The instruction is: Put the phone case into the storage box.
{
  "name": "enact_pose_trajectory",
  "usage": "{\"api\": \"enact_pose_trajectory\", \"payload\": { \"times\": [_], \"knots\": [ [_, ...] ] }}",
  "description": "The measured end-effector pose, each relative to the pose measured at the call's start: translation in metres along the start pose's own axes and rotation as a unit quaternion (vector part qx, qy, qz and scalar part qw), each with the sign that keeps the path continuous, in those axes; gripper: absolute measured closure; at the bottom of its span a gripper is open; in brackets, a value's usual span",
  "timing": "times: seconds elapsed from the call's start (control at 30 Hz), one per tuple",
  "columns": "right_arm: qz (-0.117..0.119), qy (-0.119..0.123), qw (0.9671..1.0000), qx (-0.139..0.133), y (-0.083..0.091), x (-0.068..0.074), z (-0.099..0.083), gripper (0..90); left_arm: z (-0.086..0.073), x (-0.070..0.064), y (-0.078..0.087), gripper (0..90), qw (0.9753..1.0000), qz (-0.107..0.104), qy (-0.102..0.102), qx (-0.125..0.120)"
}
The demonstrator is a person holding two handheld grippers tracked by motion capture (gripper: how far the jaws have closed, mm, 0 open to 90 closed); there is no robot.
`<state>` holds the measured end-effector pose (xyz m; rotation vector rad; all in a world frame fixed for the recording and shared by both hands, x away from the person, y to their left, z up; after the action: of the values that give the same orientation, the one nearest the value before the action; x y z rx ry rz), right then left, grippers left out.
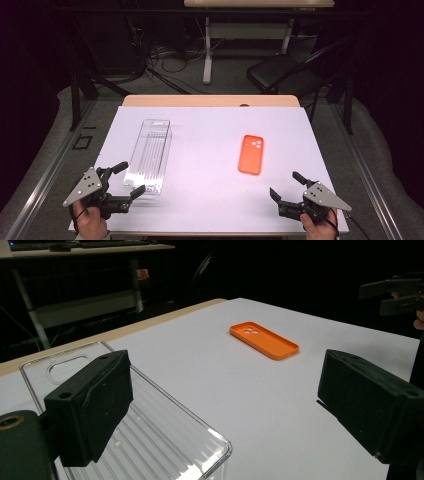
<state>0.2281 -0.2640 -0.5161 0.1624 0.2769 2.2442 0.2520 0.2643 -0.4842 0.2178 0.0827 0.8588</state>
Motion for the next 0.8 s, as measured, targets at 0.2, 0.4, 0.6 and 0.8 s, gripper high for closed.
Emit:
{"api": "enact_pose_trajectory", "payload": {
  "times": [0.2,0.4,0.6,0.8],
  "knots": [
    [0.002,-0.001,1.0,0.008,-0.002,0.0,-0.001,9.0,0.0,0.001,0.001,7.6,1.0,0.006,0.002,0.002],
    [-0.001,0.002,1.0,0.008,-0.001,0.0,0.001,9.0,-0.001,0.002,0.0,7.6,0.9999,0.001,0.008,0.011],
    [-0.003,-0.021,0.9995,0.022,-0.004,-0.001,0.002,6.2,0.001,0.007,-0.005,7.6,0.999,-0.029,0.019,0.028],
    [0.004,-0.017,0.9993,0.033,-0.011,0.001,0.008,2.0,0.008,0.011,-0.01,7.6,0.9982,-0.024,0.025,0.05]
  ]
}}
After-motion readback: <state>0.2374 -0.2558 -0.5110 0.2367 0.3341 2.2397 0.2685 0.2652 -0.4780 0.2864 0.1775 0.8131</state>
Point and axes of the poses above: each handheld gripper's, and its own axes: y roughly backward along the jaws, z roughly out of its top, x roughly to its left, the point moved 1 cm from there along -y, roughly forward along the jaws, and after that the axes turned 9 degrees about z, right-handed, at the moved point
